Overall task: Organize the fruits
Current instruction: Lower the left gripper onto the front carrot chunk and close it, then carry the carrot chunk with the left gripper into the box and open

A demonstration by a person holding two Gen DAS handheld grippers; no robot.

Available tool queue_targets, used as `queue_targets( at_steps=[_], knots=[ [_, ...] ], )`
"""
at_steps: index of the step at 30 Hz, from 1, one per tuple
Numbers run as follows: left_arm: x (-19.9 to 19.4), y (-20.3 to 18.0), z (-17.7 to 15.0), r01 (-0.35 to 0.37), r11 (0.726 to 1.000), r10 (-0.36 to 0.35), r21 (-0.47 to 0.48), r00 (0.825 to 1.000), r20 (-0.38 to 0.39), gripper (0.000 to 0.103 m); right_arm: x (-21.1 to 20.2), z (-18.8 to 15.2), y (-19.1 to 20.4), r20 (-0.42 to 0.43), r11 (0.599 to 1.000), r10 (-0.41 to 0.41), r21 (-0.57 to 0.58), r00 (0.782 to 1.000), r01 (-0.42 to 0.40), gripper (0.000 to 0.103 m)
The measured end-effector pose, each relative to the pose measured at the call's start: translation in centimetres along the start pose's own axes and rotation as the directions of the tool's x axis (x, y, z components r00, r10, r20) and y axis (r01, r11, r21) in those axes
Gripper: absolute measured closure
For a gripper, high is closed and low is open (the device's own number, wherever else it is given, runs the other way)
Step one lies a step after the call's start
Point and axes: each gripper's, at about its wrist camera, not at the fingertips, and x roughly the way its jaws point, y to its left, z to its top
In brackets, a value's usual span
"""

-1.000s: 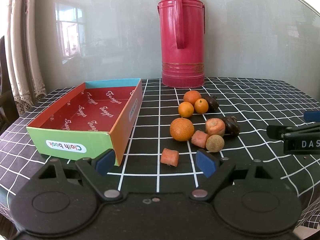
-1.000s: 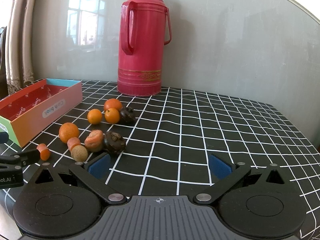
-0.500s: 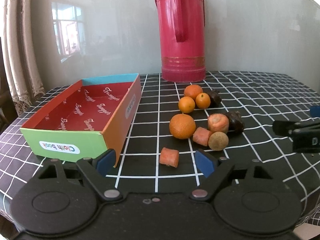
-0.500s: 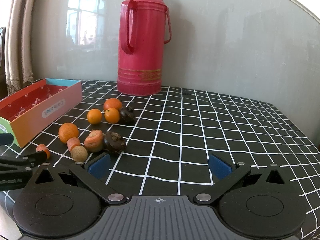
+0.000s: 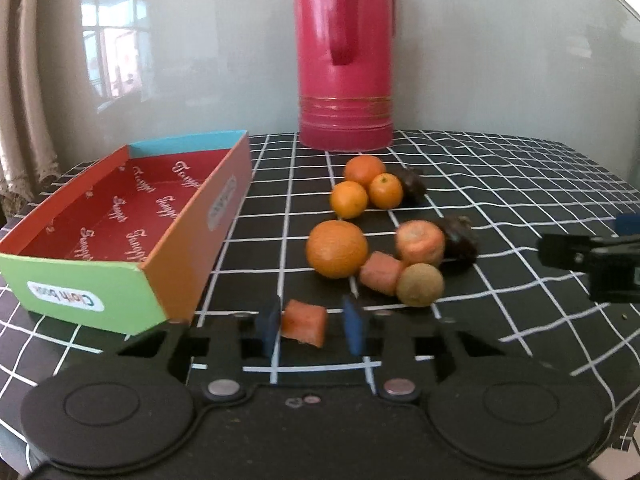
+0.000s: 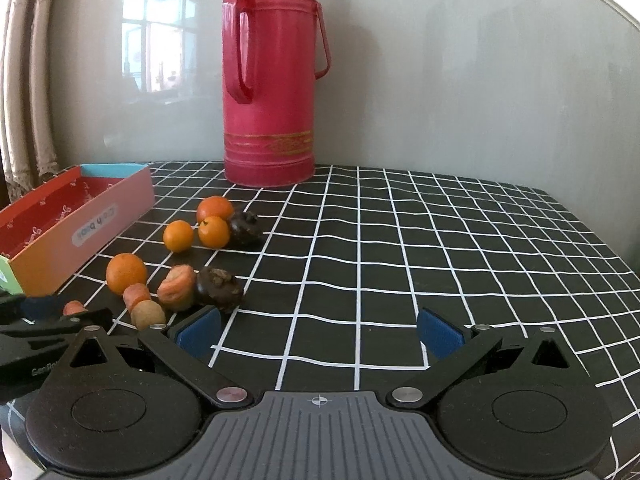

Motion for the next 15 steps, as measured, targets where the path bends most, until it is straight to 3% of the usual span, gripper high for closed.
queue_targets(
  at_steps=[7, 12, 15],
  knots=[
    [-0.8, 0.3, 0.0, 0.025, 1.000, -0.025, -0.014, 0.999, 0.023, 0.090, -0.2, -0.2, 0.5, 0.004, 1.000, 0.000, -0.027, 1.000, 0.000, 0.000],
    [-2.7, 1.3, 0.7, 0.009, 1.000, -0.006, -0.026, 0.995, 0.103, 0.090, -0.6, -0.3, 0.5, 0.014, 0.999, -0.007, -0.032, 1.000, 0.007, 0.000],
    [-4.1, 2.8, 2.0, -0.032, 0.998, 0.039, -0.045, 0.982, 0.183, 0.090, -0.8, -0.4, 0.6, 0.019, 0.999, -0.011, -0.042, 1.000, 0.011, 0.000]
  ],
)
